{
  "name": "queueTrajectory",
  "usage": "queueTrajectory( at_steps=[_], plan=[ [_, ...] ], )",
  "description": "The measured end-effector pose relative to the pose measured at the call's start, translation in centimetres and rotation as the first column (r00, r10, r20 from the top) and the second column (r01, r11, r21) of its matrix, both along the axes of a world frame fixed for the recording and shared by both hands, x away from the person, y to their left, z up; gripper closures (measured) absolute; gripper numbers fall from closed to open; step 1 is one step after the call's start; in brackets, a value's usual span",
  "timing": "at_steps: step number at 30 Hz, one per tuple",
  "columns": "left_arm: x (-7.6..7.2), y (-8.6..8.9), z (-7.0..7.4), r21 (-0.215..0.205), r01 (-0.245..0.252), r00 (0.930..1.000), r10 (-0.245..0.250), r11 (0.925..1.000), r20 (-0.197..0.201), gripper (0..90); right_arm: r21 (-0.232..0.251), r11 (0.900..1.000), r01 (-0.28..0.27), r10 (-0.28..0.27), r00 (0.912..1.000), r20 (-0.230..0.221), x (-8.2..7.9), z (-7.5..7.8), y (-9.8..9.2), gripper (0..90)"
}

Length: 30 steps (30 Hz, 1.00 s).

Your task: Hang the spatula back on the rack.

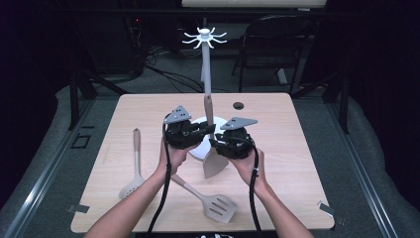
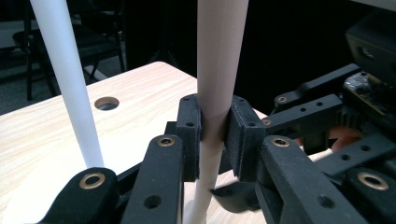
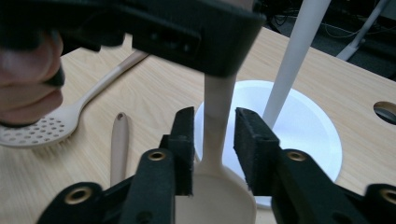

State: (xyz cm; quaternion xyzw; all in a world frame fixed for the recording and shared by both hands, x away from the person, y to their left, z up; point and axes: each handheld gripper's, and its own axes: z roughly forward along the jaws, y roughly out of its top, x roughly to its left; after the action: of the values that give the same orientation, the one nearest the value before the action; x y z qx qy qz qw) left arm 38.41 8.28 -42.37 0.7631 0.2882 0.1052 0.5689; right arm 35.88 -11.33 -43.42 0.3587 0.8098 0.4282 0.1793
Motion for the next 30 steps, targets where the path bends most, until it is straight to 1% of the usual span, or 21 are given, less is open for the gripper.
queueTrajectory(
  at_steps=[2, 3, 5, 7, 9, 11, 13, 14, 15, 16, 18, 20, 22, 24, 26, 29, 30],
  plan=[
    [0.2, 0.0, 0.1, -0.003, 0.002, 1.0000, -0.002, 1.0000, 0.006, 76.7, -0.003, 1.000, 0.001, -0.001, 1.0000, -0.008, -0.1, -0.3, -0.6, 61.4],
    [0.3, -0.1, 0.2, -0.002, 0.005, 1.0000, -0.005, 1.0000, 0.007, 76.7, 0.007, 1.000, 0.005, -0.005, 0.9999, -0.009, -0.2, -0.5, -1.0, 59.0],
    [0.5, -0.1, 0.4, 0.002, 0.008, 0.9999, -0.008, 1.0000, 0.011, 76.7, 0.000, 1.000, 0.009, -0.009, 0.9996, -0.028, -0.2, -0.8, -1.8, 54.4],
    [0.6, -0.2, 0.5, 0.005, 0.010, 0.9998, -0.010, 0.9999, 0.017, 76.7, 0.003, 1.000, 0.018, -0.018, 0.9990, -0.041, -0.3, -1.2, -2.5, 49.3],
    [0.8, -0.2, 0.8, 0.012, 0.013, 0.9997, -0.013, 0.9998, 0.022, 76.7, -0.013, 1.000, 0.021, -0.022, 0.9981, -0.057, -0.3, -1.5, -3.2, 44.0],
    [1.0, -0.2, 1.0, 0.012, 0.019, 0.9994, -0.019, 0.9998, 0.029, 76.7, -0.014, 1.000, 0.024, -0.025, 0.9976, -0.065, -0.4, -1.7, -3.7, 37.6],
    [1.1, -0.1, 1.3, 0.016, 0.020, 0.9992, -0.021, 0.9997, 0.034, 76.7, -0.011, 1.000, 0.026, -0.026, 0.9970, -0.073, -0.5, -1.8, -4.1, 33.4],
    [1.2, -0.1, 1.4, 0.021, 0.023, 0.9992, -0.024, 0.9995, 0.032, 76.7, -0.018, 0.999, 0.027, -0.029, 0.9968, -0.075, -0.5, -1.9, -4.4, 30.1],
    [1.3, 0.0, 1.6, 0.020, 0.026, 0.9991, -0.026, 0.9995, 0.035, 76.7, -0.013, 1.000, 0.028, -0.029, 0.9963, -0.081, -0.6, -2.0, -4.6, 27.3],
    [1.4, 0.0, 1.7, 0.023, 0.027, 0.9990, -0.027, 0.9994, 0.036, 76.7, -0.021, 0.999, 0.026, -0.028, 0.9954, -0.092, -0.7, -2.1, -4.9, 25.1],
    [1.5, 0.0, 1.9, 0.018, 0.029, 0.9988, -0.029, 0.9994, 0.038, 76.7, -0.033, 0.999, 0.036, -0.039, 0.9953, -0.089, -0.9, -2.3, -5.4, 20.4],
    [1.8, 0.1, 2.1, 0.021, 0.032, 0.9987, -0.033, 0.9993, 0.039, 76.7, -0.052, 0.998, 0.041, -0.046, 0.9940, -0.099, -1.1, -2.6, -5.9, 15.8],
    [1.9, 0.1, 2.2, 0.025, 0.033, 0.9987, -0.034, 0.9992, 0.038, 76.6, -0.054, 0.998, 0.044, -0.050, 0.9926, -0.111, -1.4, -2.9, -6.5, 13.4],
    [2.2, 0.1, 2.3, 0.025, 0.034, 0.9987, -0.035, 0.9991, 0.037, 76.7, -0.064, 0.997, 0.046, -0.053, 0.9922, -0.113, -1.7, -3.3, -7.0, 10.8],
    [2.3, 0.1, 2.3, 0.020, 0.040, 0.9985, -0.041, 0.9990, 0.036, 76.6, -0.079, 0.996, 0.035, -0.045, 0.9907, -0.129, -1.9, -3.5, -7.6, 7.3],
    [2.5, 0.0, 2.5, 0.019, 0.040, 0.9985, -0.040, 0.9990, 0.038, 76.7, -0.086, 0.995, 0.043, -0.054, 0.9904, -0.127, -2.2, -3.8, -8.4, 5.6],
    [2.6, -0.1, 2.6, 0.016, 0.044, 0.9983, -0.045, 0.9989, 0.038, 76.7, -0.091, 0.995, 0.044, -0.056, 0.9895, -0.133, -2.2, -3.9, -8.6, 4.9]
  ],
)
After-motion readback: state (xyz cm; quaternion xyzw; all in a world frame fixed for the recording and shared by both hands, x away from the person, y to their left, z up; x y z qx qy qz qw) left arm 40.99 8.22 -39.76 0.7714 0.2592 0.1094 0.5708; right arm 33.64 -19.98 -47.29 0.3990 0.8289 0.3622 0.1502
